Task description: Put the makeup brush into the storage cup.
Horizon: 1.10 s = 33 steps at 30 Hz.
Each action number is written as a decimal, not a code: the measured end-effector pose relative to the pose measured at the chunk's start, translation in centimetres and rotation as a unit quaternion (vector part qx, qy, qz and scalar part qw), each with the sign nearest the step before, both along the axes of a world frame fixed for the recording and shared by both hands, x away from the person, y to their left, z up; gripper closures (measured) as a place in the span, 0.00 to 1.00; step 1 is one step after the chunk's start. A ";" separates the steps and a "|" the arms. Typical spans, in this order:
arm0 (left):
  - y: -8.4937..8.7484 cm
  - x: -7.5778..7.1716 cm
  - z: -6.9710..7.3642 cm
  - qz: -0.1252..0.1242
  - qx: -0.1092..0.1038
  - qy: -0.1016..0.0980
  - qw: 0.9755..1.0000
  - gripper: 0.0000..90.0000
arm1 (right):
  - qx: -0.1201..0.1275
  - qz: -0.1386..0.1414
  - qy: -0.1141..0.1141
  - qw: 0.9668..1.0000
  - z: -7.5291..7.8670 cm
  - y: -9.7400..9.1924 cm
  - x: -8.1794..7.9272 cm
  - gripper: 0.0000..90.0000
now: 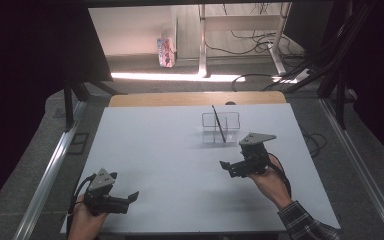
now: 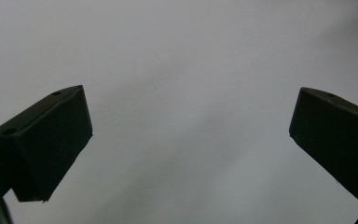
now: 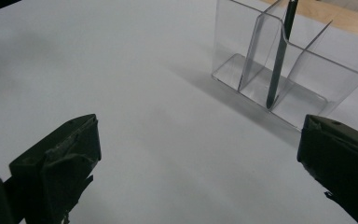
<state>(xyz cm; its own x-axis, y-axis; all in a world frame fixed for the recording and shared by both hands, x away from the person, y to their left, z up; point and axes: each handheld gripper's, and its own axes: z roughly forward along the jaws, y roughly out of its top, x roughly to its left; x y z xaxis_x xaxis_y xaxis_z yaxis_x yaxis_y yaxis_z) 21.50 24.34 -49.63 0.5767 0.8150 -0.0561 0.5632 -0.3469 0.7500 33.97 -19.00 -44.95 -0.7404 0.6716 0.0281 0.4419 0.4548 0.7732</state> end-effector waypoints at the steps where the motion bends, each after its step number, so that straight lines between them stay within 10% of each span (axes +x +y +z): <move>1: 0.0 0.0 0.0 0.000 0.000 0.000 1.000 0.00 | -0.001 0.000 -0.001 1.000 0.0 -0.1 -0.1 0.00; 33: 0.0 0.0 -0.1 -0.006 0.001 0.006 1.000 0.00 | -0.014 -0.006 -0.004 1.000 -0.2 -2.1 -2.1 0.00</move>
<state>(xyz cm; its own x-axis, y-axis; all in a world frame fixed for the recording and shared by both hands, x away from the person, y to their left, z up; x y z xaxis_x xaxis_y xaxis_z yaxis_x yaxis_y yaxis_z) 21.53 24.31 -49.69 0.5852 0.8086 -0.0608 0.5681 -0.3553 0.7423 31.90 -21.08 -45.10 -0.7318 0.6816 0.0037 0.4416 0.4699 0.7643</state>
